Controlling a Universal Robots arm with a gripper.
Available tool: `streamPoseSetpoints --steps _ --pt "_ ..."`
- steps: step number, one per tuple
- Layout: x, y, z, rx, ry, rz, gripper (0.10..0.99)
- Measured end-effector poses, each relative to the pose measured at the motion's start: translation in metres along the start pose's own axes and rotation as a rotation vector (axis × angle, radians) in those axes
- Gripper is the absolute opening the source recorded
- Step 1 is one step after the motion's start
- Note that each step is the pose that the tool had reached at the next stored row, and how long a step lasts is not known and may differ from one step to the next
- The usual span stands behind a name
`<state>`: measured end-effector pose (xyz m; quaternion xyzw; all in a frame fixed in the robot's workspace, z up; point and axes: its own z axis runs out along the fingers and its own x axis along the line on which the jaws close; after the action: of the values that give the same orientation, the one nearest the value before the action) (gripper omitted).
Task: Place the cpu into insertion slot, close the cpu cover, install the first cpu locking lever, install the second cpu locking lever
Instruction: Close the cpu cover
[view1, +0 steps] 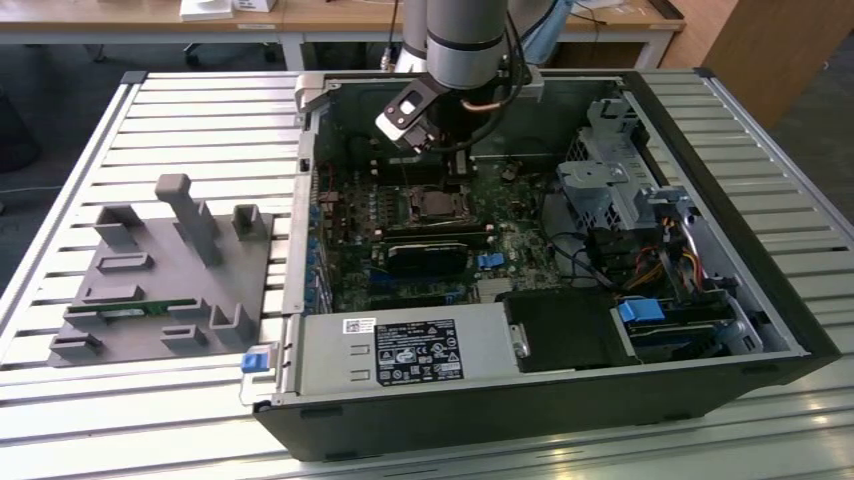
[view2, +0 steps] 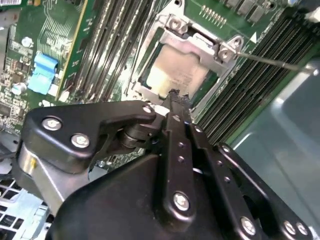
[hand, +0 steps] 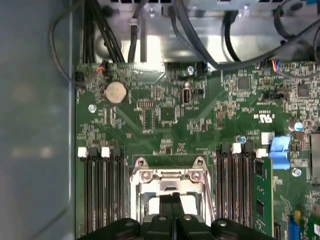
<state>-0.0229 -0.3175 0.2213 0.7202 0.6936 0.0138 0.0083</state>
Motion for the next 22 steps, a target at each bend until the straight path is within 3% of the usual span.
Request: streamPoseSetpoints --steps 22 --pt "-0.0011 -0.0187 0.0034 0.0 0.0002 0.0 0.106"
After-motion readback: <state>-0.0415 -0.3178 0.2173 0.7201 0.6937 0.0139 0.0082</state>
